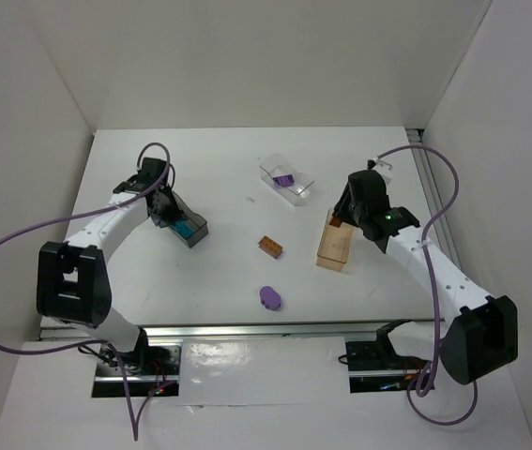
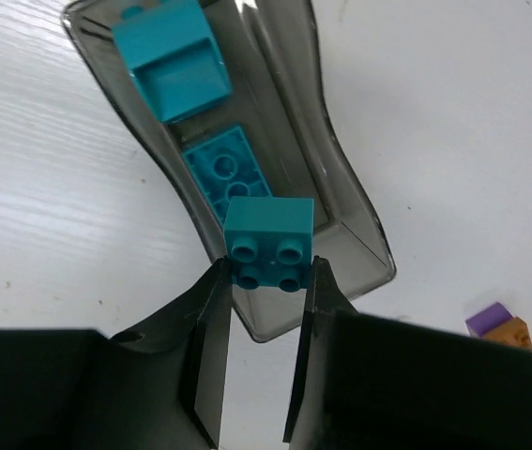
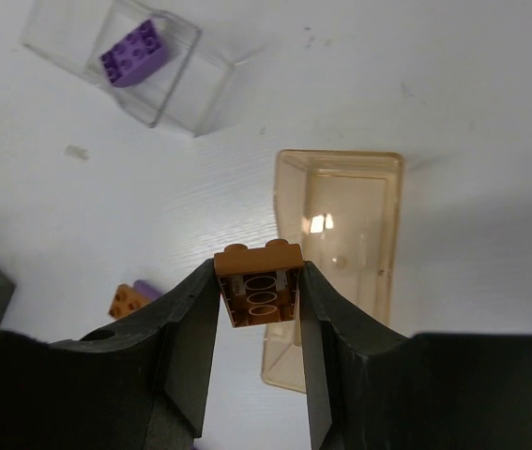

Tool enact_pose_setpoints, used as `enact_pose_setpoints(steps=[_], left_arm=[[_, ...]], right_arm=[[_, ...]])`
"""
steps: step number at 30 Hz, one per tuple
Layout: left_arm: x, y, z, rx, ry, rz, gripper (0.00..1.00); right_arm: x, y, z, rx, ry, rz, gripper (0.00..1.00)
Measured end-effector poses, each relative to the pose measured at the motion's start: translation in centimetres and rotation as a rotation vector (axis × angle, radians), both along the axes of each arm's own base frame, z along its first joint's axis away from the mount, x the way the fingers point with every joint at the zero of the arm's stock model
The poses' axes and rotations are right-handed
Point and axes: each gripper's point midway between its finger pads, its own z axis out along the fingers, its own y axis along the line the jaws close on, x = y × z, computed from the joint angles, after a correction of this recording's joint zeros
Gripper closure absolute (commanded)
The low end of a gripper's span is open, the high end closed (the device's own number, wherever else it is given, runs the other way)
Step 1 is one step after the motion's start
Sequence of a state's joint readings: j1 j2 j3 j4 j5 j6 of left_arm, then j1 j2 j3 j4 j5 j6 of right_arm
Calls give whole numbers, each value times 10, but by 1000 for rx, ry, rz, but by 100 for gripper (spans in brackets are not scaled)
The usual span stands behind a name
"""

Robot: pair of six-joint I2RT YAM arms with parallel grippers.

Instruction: Sort the legos into containers by color

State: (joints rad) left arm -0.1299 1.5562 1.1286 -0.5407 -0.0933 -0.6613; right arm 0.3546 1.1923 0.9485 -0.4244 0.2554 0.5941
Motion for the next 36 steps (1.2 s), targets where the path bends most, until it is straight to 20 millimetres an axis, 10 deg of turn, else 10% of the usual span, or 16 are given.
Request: enact_pose_setpoints(steps=[7, 9, 10, 15, 19, 27, 36], left_arm=[[0, 12, -13, 55, 38, 52, 99], [1, 12, -21, 59, 64, 55, 78], [2, 11, -25, 61, 78, 55, 51], [6, 11, -26, 62, 82, 55, 12], [13, 10, -13, 57, 52, 56, 9], [16, -2, 57, 22, -120, 24, 15], [15, -21, 106, -13, -248, -52, 16]], right_arm=[[-3, -16, -32, -78, 94, -74, 84], [-3, -16, -40, -85, 116, -76, 83], [-2, -15, -44, -88, 127, -75, 81], [-2, -15, -59, -103, 167, -76, 46], [-4, -15, -73, -115, 207, -75, 23], [-7, -4, -67, -126, 186, -30, 21], [-29, 122, -40, -242, 72, 519, 21]])
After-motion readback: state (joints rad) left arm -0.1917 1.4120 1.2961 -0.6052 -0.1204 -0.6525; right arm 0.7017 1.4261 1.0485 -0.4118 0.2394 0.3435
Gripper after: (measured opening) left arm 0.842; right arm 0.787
